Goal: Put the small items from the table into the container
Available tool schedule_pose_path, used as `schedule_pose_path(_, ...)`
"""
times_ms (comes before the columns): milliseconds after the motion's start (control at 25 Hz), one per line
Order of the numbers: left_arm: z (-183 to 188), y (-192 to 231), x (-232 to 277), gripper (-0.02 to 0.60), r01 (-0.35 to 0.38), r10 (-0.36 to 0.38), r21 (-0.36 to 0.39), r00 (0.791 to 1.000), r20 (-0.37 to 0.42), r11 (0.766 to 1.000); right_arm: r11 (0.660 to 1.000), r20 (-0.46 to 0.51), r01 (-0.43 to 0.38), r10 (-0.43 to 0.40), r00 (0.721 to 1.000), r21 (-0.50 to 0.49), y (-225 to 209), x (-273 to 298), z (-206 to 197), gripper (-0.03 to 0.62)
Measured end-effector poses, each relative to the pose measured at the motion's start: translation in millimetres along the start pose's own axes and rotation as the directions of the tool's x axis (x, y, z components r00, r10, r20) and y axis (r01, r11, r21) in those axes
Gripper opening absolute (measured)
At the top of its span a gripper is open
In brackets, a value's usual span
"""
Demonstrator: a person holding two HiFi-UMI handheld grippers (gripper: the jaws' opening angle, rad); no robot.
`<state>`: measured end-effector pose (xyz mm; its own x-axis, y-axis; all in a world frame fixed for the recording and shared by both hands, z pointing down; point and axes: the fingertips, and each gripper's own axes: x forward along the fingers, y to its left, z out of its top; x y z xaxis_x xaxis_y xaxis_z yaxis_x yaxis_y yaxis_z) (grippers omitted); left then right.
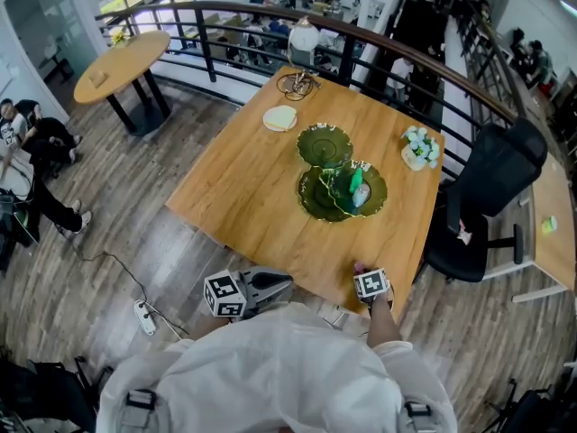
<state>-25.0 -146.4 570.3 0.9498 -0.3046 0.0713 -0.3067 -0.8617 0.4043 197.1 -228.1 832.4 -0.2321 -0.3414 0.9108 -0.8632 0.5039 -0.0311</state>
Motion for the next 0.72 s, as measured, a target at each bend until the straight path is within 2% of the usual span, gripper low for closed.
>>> schedule_pose_path(80,-0.1,-0.6,-0.8,0.008,0.0,0.0,-0.002,1.0,0.002,1.0,1.0,0.043,0.015,-0.015,0.999,0.01,-1.7,-8.0,6.4,0.101)
schedule_pose_path(160,-0.6,-1.1,-0.6,0.008,0.002,-0.002,-0.004,1.0,0.003,1.0,0.999,0.097,0.029,-0.031,0.995,0.026,-4.9,-18.1,13.9,0.012)
schedule_pose_path(360,-1.3,-1.4,1.2,0.008,0.017,-0.017,-0.001,1.0,-0.002,1.0,0.999,0.146,-0.012,0.005,0.989,0.043,-1.1,-25.1,23.7,0.015)
schedule_pose_path(440,-2.7,-0.8,0.6,0.008,0.016,-0.016,-0.005,1.0,-0.002,1.0,0.998,0.15,-0.031,0.024,0.988,0.049,1.5,-24.6,28.7,0.048)
schedule_pose_path(520,-2.9,-0.1,-0.7,0.008,0.01,-0.01,-0.009,1.0,-0.002,1.0,0.999,0.164,-0.028,0.021,0.986,0.045,0.8,-25.1,39.4,0.078)
schedule_pose_path(720,-3.7,0.7,-4.7,0.008,-0.006,0.006,-0.011,1.0,-0.002,1.0,1.0,0.19,0.0,0.001,0.982,-0.005,-3.3,-22.2,68.7,0.078)
